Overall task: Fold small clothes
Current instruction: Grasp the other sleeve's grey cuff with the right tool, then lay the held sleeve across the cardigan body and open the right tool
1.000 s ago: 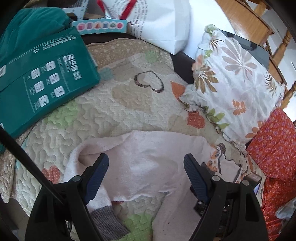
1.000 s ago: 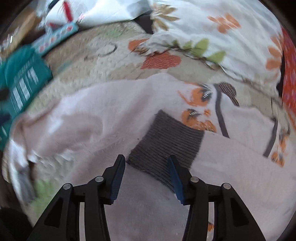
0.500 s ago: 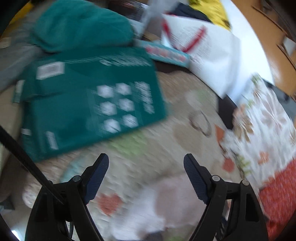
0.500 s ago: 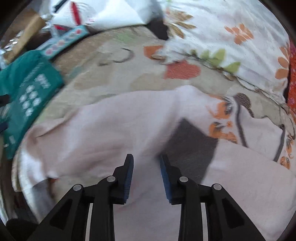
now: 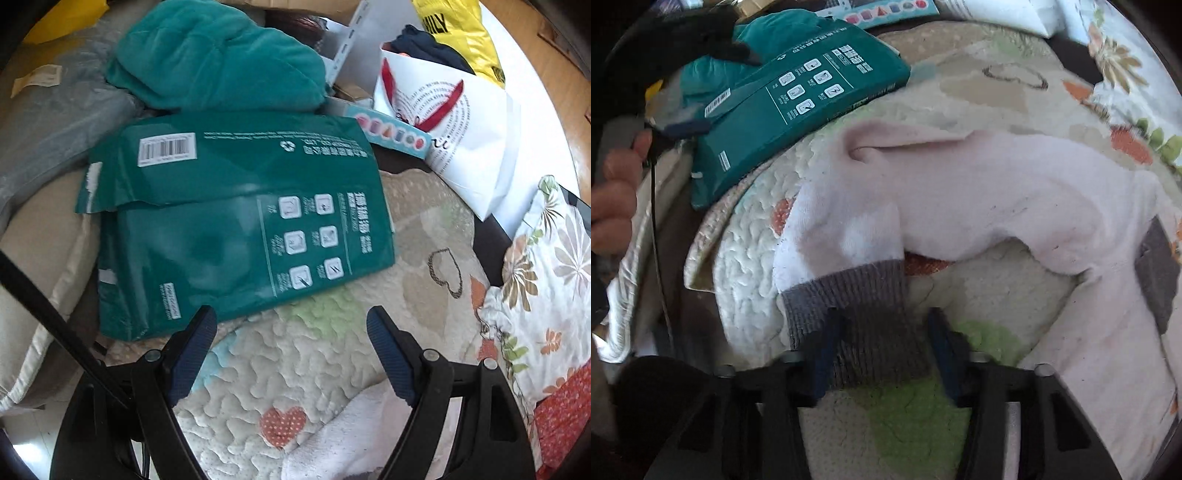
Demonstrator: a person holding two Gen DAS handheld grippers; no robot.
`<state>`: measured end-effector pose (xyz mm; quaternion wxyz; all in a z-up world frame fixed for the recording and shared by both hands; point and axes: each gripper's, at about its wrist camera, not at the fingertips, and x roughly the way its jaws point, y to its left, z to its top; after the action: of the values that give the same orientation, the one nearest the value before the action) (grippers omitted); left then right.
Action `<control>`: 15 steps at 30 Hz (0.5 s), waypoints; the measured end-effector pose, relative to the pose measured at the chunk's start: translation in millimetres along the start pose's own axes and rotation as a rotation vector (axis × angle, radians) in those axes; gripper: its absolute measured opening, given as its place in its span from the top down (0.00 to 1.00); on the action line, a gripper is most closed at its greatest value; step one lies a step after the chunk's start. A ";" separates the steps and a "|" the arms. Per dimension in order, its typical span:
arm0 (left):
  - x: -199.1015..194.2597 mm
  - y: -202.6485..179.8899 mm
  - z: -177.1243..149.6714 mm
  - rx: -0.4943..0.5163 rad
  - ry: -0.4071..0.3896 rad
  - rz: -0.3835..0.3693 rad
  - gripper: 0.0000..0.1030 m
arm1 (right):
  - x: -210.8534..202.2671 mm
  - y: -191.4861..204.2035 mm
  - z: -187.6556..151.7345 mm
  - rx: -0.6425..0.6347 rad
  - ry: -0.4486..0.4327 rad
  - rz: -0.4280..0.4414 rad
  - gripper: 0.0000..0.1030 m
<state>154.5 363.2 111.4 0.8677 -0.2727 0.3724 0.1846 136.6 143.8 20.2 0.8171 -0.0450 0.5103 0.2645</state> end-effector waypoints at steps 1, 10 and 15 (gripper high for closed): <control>-0.4 -2.6 -1.7 0.006 -0.001 -0.002 0.20 | -1.1 -2.7 2.2 0.021 0.023 0.036 0.92; 1.4 -43.6 -29.5 0.119 0.055 -0.083 0.20 | -138.9 -104.7 -0.3 0.315 -0.196 0.009 0.93; 1.6 -77.6 -54.1 0.211 0.112 -0.151 0.20 | -211.5 -217.6 -62.7 0.598 -0.224 -0.134 0.93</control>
<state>166.7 269.5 105.2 0.8809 -0.2169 0.4159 0.0632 118.0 -145.8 129.1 0.8607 0.1929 0.4683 0.0516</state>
